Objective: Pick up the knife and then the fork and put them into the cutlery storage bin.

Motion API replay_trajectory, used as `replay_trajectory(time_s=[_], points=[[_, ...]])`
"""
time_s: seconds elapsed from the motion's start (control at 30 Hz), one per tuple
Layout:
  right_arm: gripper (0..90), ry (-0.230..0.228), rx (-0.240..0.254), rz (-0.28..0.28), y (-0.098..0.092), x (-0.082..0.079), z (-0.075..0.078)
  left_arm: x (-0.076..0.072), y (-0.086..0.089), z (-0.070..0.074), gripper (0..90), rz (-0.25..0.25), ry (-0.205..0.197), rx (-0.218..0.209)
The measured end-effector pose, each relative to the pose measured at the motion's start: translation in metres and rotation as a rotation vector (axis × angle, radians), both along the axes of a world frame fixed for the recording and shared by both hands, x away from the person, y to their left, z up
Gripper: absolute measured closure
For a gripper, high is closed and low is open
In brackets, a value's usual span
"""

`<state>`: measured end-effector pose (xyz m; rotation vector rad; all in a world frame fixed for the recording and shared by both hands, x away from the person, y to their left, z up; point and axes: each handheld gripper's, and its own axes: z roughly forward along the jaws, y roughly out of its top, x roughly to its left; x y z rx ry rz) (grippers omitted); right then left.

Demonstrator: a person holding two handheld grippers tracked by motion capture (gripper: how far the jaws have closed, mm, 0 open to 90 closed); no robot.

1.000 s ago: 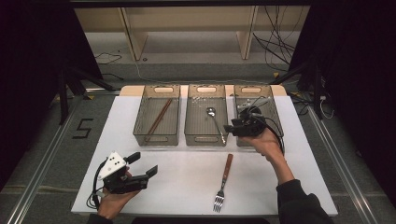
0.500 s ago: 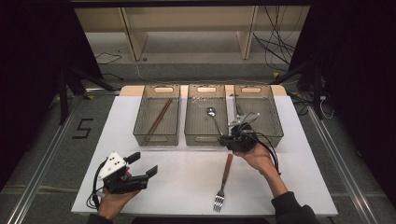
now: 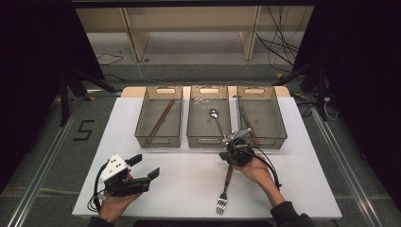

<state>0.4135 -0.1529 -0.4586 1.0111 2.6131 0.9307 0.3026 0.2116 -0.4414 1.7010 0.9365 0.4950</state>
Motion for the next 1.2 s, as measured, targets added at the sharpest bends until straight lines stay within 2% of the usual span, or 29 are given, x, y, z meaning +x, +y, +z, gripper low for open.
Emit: replay_trajectory(time_s=[0.2,0.27,0.53,0.6,0.83,1.2], points=[[90.0,0.019,-0.023,-0.003,0.0,-0.001,-0.009,0.0,0.0,0.0,16.5,0.0,0.0,0.001],[90.0,0.019,-0.046,-0.003,0.0,-0.001,-0.011,0.0,0.0,0.0,16.5,0.0,-0.001,0.001],[90.0,0.025,-0.083,-0.02,-0.006,-0.002,-0.016,0.0,0.0,0.0,16.5,0.002,0.0,0.0],[90.0,0.028,-0.074,-0.025,-0.009,-0.003,-0.016,0.0,0.0,0.0,16.5,0.002,-0.001,0.0],[90.0,0.017,-0.112,-0.032,-0.016,-0.008,-0.015,-0.001,0.0,0.0,16.5,0.002,-0.001,0.0],[90.0,0.031,-0.15,-0.09,-0.047,-0.019,-0.011,-0.001,0.0,0.0,16.5,0.003,-0.001,0.001]])
